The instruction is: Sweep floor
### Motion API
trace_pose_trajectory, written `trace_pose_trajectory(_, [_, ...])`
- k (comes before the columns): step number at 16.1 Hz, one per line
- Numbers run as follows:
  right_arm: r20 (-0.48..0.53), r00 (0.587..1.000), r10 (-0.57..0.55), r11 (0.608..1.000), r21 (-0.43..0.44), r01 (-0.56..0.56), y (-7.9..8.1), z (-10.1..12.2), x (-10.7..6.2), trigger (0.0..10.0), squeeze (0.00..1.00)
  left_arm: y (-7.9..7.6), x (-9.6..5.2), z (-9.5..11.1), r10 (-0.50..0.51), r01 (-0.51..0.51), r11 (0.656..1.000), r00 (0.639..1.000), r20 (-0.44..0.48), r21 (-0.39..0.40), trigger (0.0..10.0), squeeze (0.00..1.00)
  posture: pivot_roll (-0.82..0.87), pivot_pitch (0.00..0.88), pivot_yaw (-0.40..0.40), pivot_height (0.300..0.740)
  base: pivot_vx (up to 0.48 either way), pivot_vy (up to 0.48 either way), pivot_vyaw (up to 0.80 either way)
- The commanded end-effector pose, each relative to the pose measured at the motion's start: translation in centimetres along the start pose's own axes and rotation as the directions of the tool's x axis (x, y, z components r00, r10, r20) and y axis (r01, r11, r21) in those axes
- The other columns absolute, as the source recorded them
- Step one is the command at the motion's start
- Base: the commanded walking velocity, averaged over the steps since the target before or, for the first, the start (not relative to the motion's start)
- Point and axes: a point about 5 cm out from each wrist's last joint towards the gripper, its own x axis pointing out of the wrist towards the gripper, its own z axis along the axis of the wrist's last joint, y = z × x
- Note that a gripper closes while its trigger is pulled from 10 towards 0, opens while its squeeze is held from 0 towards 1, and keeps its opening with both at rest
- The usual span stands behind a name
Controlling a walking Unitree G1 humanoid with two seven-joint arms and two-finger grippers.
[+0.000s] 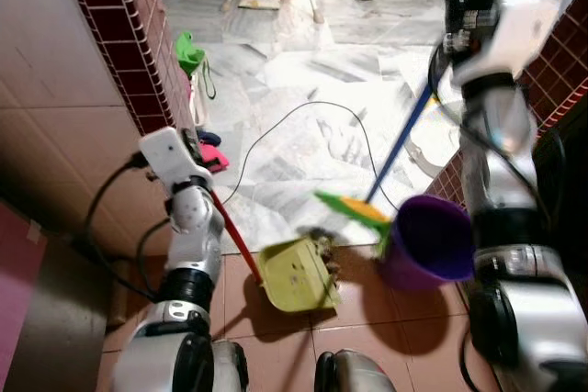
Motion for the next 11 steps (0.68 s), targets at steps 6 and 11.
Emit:
trace_pose_trajectory(6, [-0.131,0.991,-0.008,1.000,-0.019,0.005,1.2,-2.9,-5.7,10.0,0.00,1.4,0.1,5.0,0.006,0.011,0.996,0.985,0.175,-0.094,10.0,0.00,-0.13,0.000,-0.006,0.740,0.000,0.000,0.00])
trace_pose_trajectory(11, [-0.334,0.941,-0.054,0.998,0.014,0.062,2.9,-6.1,-9.0,10.0,0.00,2.2,-1.3,7.5,-0.015,0.039,0.994,0.974,0.226,-0.103,10.0,0.00,-0.10,0.000,-0.007,0.740,0.000,0.000,0.00])
